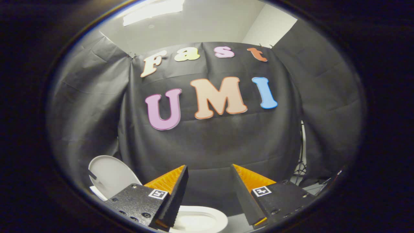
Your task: Open the toilet lid.
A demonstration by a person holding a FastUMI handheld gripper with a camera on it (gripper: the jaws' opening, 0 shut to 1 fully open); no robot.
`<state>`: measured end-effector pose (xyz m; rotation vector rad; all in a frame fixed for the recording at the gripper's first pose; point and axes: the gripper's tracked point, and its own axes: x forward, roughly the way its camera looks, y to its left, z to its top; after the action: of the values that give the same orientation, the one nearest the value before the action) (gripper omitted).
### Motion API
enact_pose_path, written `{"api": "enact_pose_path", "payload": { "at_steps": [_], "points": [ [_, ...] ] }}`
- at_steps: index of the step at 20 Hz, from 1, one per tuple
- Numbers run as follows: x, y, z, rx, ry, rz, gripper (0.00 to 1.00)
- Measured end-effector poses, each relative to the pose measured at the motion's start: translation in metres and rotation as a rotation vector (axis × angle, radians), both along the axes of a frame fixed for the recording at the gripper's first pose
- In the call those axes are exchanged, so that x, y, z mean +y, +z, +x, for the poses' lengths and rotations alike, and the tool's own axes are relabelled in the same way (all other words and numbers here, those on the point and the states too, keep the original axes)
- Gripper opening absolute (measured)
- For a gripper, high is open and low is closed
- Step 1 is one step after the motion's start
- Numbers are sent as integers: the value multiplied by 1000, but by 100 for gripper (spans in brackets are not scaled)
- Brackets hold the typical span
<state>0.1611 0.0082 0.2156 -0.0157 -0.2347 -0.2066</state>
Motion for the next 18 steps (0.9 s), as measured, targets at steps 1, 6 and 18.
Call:
{"api": "enact_pose_path", "payload": {
  "at_steps": [1,6,18],
  "points": [
    [-16,-5,-5,11,-20,5,80],
    [-88,-22,-29,28,-85,73,80],
    [-235,-67,-72,48,-188,204,79]
  ]
}}
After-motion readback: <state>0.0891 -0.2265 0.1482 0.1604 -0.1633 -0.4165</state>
